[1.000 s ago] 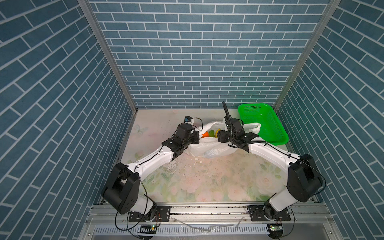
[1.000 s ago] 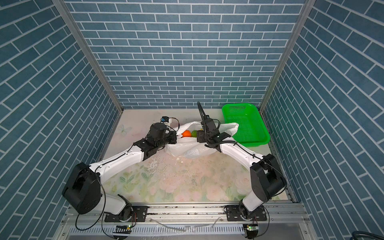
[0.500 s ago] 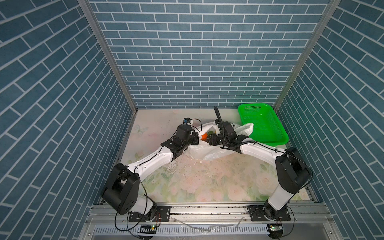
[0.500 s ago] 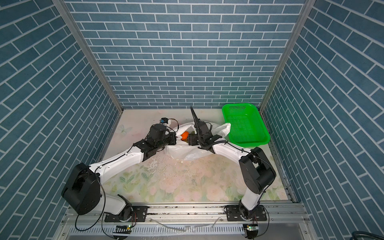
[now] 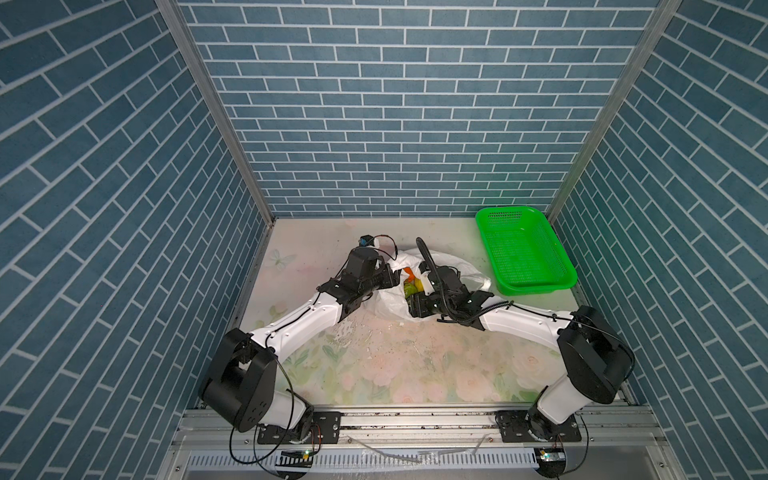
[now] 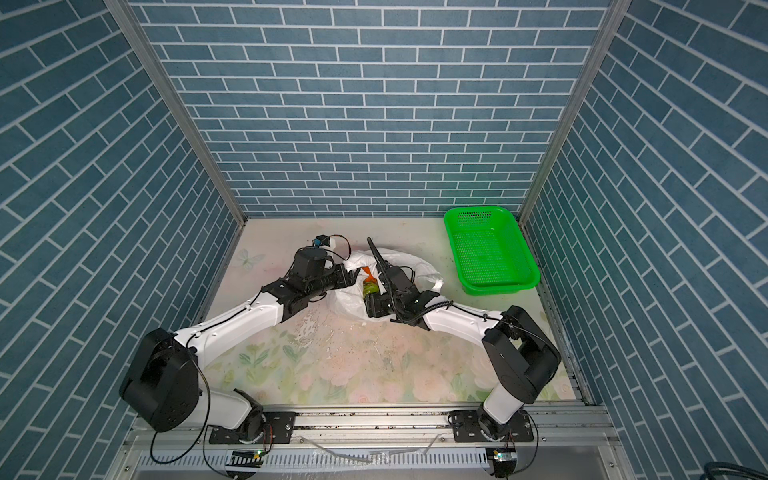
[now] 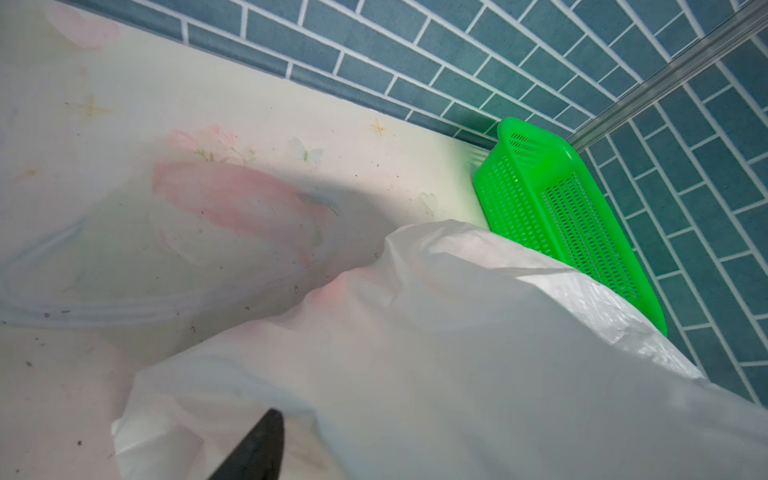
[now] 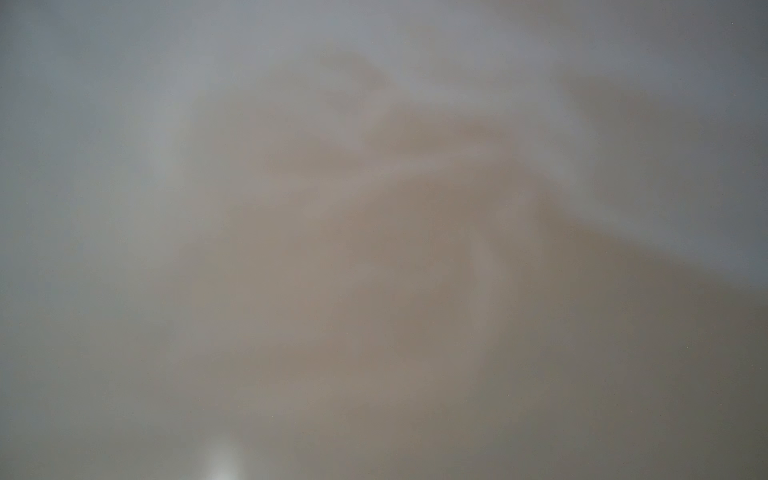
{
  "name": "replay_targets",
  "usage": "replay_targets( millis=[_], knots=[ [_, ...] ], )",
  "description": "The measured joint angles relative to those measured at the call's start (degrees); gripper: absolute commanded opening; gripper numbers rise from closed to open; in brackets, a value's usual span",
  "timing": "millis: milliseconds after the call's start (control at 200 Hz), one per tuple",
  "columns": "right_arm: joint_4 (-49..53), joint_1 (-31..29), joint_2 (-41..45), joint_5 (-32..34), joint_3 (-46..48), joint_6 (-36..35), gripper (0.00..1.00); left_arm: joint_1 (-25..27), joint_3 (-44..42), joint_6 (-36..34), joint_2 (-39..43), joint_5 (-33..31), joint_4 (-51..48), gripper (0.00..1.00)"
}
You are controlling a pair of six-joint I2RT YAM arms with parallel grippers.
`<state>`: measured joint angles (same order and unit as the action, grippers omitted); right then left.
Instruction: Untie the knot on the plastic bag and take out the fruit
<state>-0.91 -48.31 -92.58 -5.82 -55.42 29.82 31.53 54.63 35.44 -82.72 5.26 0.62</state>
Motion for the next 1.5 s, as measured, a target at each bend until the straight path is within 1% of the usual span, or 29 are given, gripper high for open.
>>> replay_targets(
  millis=[105, 205, 290, 365, 435, 525, 645, 755, 860, 965, 1195, 1230, 1345, 1495],
  knots=[
    [-0.8, -0.2, 0.0, 0.0, 0.0, 0.0, 0.68, 0.9, 1.4, -0.7, -0.1, 0.5, -2.9, 0.85],
    [-1.2, -0.2, 0.0, 0.0, 0.0, 0.0, 0.68, 2.1, 3.6, -1.5, -0.5, 0.9, -5.6, 0.88],
    [-1.4, -0.3, 0.0, 0.0, 0.0, 0.0, 0.68, 3.1, 4.6, -1.8, -0.5, 1.0, -7.3, 0.89],
    [-1.4, -0.5, 0.0, 0.0, 0.0, 0.2, 0.68, 3.9, 5.3, -2.3, -0.7, 0.8, -8.9, 0.86],
    [-1.5, -0.7, 0.0, 0.0, 0.0, 0.4, 0.68, 4.5, 7.1, -3.0, -1.8, -0.2, -11.4, 0.8],
    [-1.7, -0.8, 0.0, 0.0, 0.4, 0.4, 0.68, 4.9, 10.1, -4.2, -4.7, -2.3, -14.9, 0.69],
    [-1.7, -0.9, 0.9, 0.0, 1.6, 0.4, 0.68, 5.1, 11.9, -6.3, -8.1, -7.0, -20.2, 0.54],
    [-1.7, -1.0, 2.3, 0.1, 3.1, 0.8, 0.68, 5.1, 11.9, -8.2, -9.4, -11.2, -24.8, 0.41],
    [-1.6, -1.2, 4.1, 0.1, 5.0, 1.5, 0.68, 5.1, 11.9, -9.8, -9.0, -14.3, -27.6, 0.31],
    [-0.8, -1.6, 5.6, 0.5, 6.8, 1.9, 0.68, 5.0, 11.4, -10.6, -7.5, -15.7, -28.4, 0.21],
    [2.5, -2.1, 7.4, 1.2, 6.9, 1.8, 0.7, 5.0, 7.6, -10.7, -2.0, -14.7, -27.3, 0.02],
    [3.4, -2.1, 7.4, 1.4, 5.9, 1.7, 0.7, 5.0, 7.1, -11.0, -1.5, -14.4, -26.8, 0.0],
    [5.0, -1.8, 6.0, 1.6, -0.1, 1.7, 0.71, 5.1, 5.3, -11.1, 0.0, -13.7, -25.3, 0.0],
    [5.7, -0.3, -0.4, 1.6, -11.5, 2.2, 0.71, 5.2, 2.8, -12.2, 2.0, -12.8, -22.2, 0.0]
  ],
)
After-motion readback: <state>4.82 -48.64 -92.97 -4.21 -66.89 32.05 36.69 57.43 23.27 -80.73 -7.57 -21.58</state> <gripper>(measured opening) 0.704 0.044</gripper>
